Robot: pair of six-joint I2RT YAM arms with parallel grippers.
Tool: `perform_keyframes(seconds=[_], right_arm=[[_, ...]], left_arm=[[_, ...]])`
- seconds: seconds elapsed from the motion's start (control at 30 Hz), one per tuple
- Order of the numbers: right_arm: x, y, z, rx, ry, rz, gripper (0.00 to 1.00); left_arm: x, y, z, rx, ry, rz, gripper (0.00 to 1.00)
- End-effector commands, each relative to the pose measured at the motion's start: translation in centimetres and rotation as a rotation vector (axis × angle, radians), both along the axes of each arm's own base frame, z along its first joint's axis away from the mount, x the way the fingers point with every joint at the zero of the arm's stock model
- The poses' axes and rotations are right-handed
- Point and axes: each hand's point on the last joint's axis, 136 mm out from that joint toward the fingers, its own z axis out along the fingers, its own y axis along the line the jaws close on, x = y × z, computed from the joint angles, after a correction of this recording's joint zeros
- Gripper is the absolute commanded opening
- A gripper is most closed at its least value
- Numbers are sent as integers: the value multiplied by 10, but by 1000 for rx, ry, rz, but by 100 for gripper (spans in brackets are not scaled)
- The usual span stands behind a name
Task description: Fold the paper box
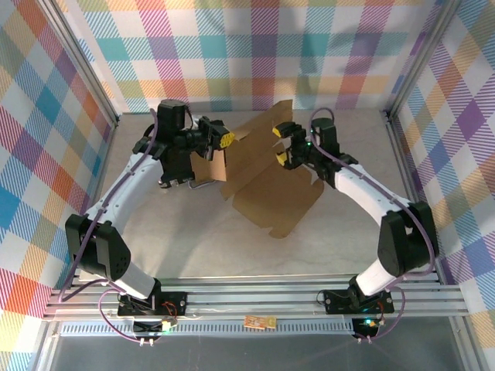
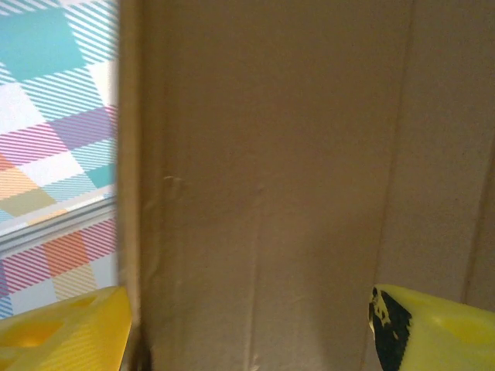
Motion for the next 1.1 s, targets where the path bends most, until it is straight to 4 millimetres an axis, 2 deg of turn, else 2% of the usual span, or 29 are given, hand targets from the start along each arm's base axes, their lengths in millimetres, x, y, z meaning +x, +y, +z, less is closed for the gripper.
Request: perform_keyframes(seconds=[0.0,0.1,0.2,0.3,0.37,0.43,0.47,0.53,0.6,0.73,0.83,1.07], right_arm=[[20,18,46,166,-146,14,79],[29,25,53,179,-163,17,76],[27,31,60,201,-184,27,70],[10,33,56,182,-156,26,64],[-8,32,50,143,-122,30,60],[-24,25,47,105,-112,27,56],[-30,18,44,85,-110,7,56],[-34,4,43,66,-141,-36,63],[-29,2,39,77,-133,-37,69],[-7,27,38,155,-146,42,71],[10,41,43,171,-177,60,68],[38,54,50,218,-221,45,56]], left_arm=[[-10,-10,5,-26,-81,-142,0],[-10,-7,-3,-8,-64,-155,0],[-5,-1,-9,1,-55,-144,0],[2,4,-11,5,-55,-126,0],[5,8,-10,9,-59,-119,0],[8,9,-10,11,-60,-115,0],[9,10,-10,10,-60,-116,0],[9,9,-11,9,-57,-121,0],[8,9,-13,9,-52,-122,0],[9,7,-13,1,-56,-136,0],[10,6,-13,-3,-54,-146,0],[9,3,-15,-9,-53,-166,0]])
